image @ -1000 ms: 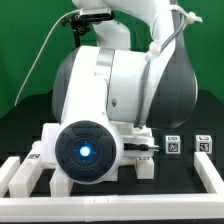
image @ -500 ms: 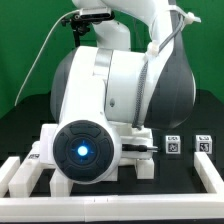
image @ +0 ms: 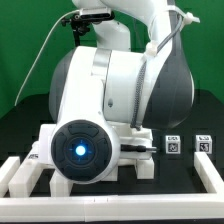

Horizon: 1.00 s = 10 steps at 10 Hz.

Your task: Assemble chair

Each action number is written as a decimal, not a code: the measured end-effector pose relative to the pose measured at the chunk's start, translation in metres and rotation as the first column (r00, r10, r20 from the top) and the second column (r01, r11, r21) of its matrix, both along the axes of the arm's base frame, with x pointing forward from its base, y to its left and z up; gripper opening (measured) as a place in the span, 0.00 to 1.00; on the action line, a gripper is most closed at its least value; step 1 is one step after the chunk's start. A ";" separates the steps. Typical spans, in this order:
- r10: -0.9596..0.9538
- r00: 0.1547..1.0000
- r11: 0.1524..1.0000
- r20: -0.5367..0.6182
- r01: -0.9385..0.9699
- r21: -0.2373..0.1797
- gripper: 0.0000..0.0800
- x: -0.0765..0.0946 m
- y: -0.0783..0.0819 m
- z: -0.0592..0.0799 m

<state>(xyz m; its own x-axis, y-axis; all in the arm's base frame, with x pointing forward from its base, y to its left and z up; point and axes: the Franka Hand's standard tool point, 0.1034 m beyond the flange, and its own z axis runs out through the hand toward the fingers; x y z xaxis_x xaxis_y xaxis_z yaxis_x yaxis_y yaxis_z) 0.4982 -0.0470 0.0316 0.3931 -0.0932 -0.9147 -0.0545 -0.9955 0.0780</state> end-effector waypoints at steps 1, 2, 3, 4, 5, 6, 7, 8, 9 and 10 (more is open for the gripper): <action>-0.001 1.000 1.000 0.000 0.001 0.000 0.81 0.000 0.000 0.000; -0.001 1.000 1.000 0.004 0.001 -0.001 0.81 0.001 -0.001 0.000; 0.000 1.000 1.000 0.027 0.000 -0.002 0.81 0.008 -0.002 0.003; -0.002 0.999 1.000 0.034 0.002 -0.003 0.81 0.015 -0.003 0.011; 0.003 0.997 1.000 0.076 -0.003 -0.002 0.81 0.025 -0.002 0.019; 0.008 0.987 1.000 0.159 -0.008 -0.002 0.81 0.042 -0.003 0.032; 0.004 0.979 1.000 0.203 -0.004 0.001 0.81 0.050 -0.005 0.046; 0.016 0.956 1.000 0.293 -0.019 0.007 0.81 0.065 -0.009 0.050; 0.023 0.921 0.999 0.390 -0.031 0.015 0.81 0.078 -0.014 0.058; 0.013 0.901 1.000 0.434 -0.022 0.017 0.81 0.076 -0.020 0.063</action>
Offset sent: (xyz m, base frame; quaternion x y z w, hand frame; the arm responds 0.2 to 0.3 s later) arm 0.0381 0.0068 0.0215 0.0239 0.0106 -0.0178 0.9995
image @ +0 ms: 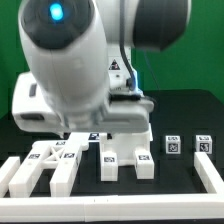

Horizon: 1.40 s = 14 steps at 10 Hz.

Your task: Assemble chair

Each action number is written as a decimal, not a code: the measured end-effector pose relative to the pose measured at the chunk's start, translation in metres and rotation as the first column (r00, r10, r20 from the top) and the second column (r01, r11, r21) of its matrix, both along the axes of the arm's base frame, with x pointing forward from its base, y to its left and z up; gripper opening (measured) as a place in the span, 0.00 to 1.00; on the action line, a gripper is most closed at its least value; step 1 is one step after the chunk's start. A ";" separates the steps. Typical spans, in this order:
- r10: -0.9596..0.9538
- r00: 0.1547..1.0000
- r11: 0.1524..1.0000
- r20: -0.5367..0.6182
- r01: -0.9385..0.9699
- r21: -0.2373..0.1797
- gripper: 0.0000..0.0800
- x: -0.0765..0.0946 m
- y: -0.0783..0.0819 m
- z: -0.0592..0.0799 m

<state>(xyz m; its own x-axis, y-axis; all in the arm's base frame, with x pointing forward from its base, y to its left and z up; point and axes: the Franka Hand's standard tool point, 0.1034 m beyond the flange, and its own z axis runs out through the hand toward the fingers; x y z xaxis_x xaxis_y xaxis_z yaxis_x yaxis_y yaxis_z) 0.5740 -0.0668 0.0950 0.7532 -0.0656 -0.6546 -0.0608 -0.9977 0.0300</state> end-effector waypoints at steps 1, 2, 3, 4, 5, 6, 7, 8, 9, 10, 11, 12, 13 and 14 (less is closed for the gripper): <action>0.018 0.994 1.000 0.112 -0.020 0.011 0.81 0.006 -0.008 -0.001; 0.014 0.980 1.000 0.200 -0.017 0.014 0.81 0.000 -0.017 0.003; 0.000 0.970 1.000 0.242 -0.003 0.012 0.81 -0.010 -0.023 0.001; -0.010 0.939 1.000 0.343 0.010 0.002 0.81 -0.007 -0.029 -0.006; -0.016 0.905 1.000 0.425 0.020 -0.006 0.81 -0.011 -0.030 -0.009; -0.012 0.883 1.000 0.470 0.020 -0.011 0.81 -0.012 -0.030 -0.006; -0.003 0.849 0.999 0.528 0.020 -0.026 0.81 -0.005 -0.033 -0.007; 0.012 0.801 0.999 0.599 0.019 -0.045 0.81 -0.002 -0.035 -0.007; 0.020 0.770 0.999 0.637 0.017 -0.052 0.81 -0.005 -0.037 -0.009; 0.019 0.787 1.000 0.617 -0.004 -0.026 0.81 -0.011 -0.043 -0.012; 0.016 0.790 1.000 0.613 -0.010 -0.013 0.81 -0.011 -0.050 -0.017; -0.004 0.797 1.000 0.604 0.007 -0.003 0.81 -0.015 -0.051 -0.022; -0.013 0.804 1.000 0.595 0.015 0.002 0.81 -0.020 -0.049 -0.028; -0.010 0.807 1.000 0.590 0.013 0.000 0.81 -0.022 -0.049 -0.034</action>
Offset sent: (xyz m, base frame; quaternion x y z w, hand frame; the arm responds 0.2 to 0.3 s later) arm -0.0243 -0.0199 -0.0159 0.0447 0.2108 0.0141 0.9764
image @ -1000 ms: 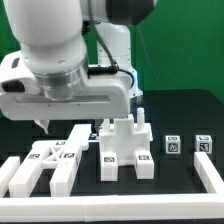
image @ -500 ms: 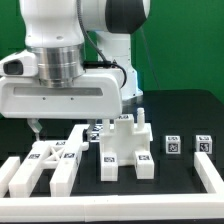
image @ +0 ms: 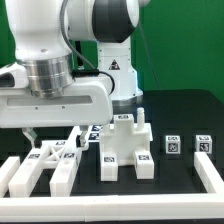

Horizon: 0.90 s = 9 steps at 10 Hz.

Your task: Assemble chair

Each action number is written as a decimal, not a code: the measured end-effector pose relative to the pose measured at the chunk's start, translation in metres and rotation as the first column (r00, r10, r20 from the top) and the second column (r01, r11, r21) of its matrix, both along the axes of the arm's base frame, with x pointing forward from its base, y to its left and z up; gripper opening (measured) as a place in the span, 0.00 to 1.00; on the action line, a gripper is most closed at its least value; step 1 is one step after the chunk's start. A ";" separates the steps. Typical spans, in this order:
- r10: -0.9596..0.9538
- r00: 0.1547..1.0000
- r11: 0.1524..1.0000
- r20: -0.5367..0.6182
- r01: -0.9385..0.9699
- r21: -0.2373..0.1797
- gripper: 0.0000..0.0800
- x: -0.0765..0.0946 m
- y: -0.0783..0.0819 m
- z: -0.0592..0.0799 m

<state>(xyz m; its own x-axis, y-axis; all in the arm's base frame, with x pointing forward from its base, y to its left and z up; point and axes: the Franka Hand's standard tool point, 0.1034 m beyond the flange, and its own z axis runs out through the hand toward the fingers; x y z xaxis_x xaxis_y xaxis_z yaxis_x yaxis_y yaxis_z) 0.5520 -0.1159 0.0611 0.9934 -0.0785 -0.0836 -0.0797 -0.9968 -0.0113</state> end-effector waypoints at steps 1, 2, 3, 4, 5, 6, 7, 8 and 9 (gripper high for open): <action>0.002 1.000 1.000 0.000 -0.002 -0.007 0.81 -0.001 -0.001 -0.007; 0.003 1.000 1.000 -0.010 -0.003 -0.008 0.81 -0.003 -0.001 -0.013; 0.003 1.000 1.000 -0.019 -0.004 -0.009 0.81 -0.006 -0.001 -0.019; 0.004 1.000 1.000 -0.025 -0.004 -0.011 0.81 -0.007 0.000 -0.024; 0.010 1.000 1.000 -0.028 -0.010 -0.010 0.81 -0.008 0.004 -0.029; 0.014 0.999 1.000 -0.032 -0.014 -0.007 0.81 -0.009 0.008 -0.031; 0.018 0.999 1.000 -0.033 -0.018 -0.004 0.81 -0.009 0.011 -0.032; 0.019 0.999 1.000 -0.036 -0.019 -0.005 0.81 -0.010 0.011 -0.036; 0.019 0.999 1.000 -0.043 -0.020 -0.008 0.81 -0.012 0.010 -0.042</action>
Offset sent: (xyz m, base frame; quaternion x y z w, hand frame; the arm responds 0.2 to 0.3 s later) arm 0.0019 0.0078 -0.0181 0.0192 0.0109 0.0043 0.9997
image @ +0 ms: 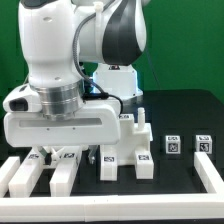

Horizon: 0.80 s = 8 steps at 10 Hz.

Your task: Assemble chair

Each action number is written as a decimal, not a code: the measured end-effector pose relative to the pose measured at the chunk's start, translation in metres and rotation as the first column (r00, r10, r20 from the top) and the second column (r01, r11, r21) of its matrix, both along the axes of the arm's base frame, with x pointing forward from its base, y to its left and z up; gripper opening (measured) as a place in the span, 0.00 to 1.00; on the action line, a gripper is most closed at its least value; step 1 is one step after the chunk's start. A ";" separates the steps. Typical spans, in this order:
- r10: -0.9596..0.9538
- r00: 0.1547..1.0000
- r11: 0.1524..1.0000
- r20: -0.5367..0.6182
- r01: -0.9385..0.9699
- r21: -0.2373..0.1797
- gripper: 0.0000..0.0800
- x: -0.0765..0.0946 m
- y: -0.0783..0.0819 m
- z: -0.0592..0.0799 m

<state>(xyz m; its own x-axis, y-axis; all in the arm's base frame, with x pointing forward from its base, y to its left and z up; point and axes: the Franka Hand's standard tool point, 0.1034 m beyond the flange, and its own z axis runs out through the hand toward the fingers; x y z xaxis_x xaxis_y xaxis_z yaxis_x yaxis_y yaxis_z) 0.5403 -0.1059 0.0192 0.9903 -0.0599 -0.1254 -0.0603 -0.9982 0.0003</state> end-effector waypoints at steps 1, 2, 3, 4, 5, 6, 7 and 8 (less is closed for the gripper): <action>0.001 1.000 1.000 -0.006 -0.001 -0.004 0.81 -0.002 -0.001 -0.007; 0.001 1.000 1.000 -0.006 -0.001 -0.008 0.81 -0.003 -0.002 -0.010; 0.000 1.000 1.000 -0.008 0.000 -0.010 0.81 -0.004 -0.001 -0.012; 0.000 1.000 1.000 -0.008 0.000 -0.009 0.81 -0.004 -0.001 -0.012; 0.000 1.000 1.000 -0.009 0.000 -0.009 0.65 -0.004 -0.001 -0.013; 0.000 1.000 1.000 -0.009 0.000 -0.009 0.48 -0.004 -0.001 -0.013; 0.000 1.000 1.000 -0.009 0.000 -0.010 0.48 -0.004 -0.001 -0.013; 0.000 1.000 1.000 -0.009 0.000 -0.010 0.36 -0.004 -0.001 -0.013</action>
Offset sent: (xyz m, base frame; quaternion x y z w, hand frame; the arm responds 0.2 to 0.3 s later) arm 0.0000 0.0000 0.0000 0.0000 0.0000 0.0000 1.0000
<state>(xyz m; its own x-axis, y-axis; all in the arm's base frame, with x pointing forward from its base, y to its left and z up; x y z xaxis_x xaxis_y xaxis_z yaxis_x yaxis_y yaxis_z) 0.5360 -0.1072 0.0065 0.9892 -0.0608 -0.1335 -0.0599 -0.9981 0.0104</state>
